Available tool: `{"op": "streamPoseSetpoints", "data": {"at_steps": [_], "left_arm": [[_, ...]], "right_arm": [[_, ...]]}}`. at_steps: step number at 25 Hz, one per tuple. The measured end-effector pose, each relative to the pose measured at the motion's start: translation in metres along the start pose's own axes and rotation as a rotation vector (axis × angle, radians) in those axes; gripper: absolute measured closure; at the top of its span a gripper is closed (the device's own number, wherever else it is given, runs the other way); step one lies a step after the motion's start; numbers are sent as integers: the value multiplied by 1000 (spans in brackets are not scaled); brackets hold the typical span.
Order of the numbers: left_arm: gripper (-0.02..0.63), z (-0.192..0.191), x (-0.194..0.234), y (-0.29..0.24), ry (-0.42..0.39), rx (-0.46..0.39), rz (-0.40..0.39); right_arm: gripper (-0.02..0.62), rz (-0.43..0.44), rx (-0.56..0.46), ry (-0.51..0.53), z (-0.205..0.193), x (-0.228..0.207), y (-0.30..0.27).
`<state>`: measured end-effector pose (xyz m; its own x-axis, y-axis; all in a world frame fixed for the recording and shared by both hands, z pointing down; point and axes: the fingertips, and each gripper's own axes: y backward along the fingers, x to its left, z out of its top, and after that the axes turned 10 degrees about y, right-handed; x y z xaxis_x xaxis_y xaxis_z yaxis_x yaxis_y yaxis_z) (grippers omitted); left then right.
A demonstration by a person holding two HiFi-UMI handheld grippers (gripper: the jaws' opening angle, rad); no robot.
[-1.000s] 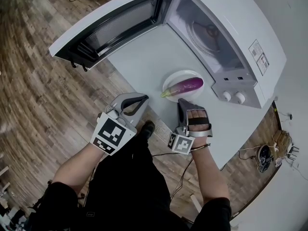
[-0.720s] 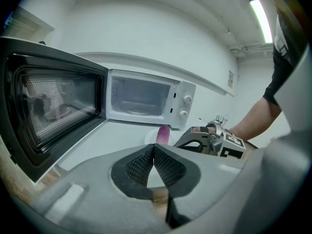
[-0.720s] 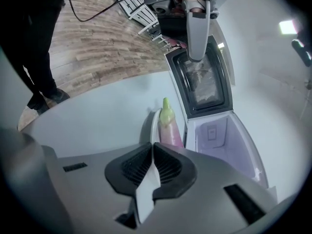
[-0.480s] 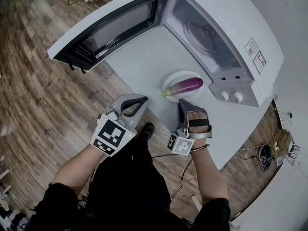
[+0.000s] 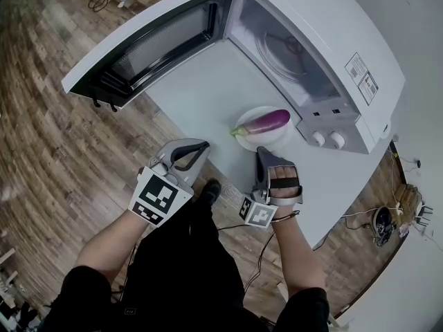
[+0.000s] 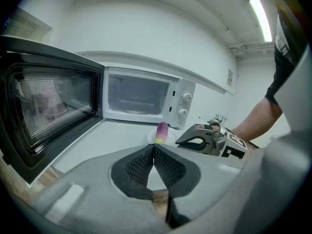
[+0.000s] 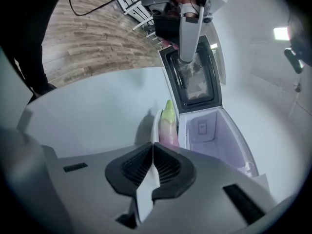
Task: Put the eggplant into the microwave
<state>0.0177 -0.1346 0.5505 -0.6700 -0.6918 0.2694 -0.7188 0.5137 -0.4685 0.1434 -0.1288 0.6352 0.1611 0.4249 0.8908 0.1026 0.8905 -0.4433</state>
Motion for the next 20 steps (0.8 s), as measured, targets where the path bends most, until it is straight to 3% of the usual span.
{"op": "streamPoseSetpoints", "data": {"at_steps": [20], "left_arm": [[598,-1,-8,-5,-20,13,-7]], "right_arm": [[574,-77,9,3,-5,-5,11]]}}
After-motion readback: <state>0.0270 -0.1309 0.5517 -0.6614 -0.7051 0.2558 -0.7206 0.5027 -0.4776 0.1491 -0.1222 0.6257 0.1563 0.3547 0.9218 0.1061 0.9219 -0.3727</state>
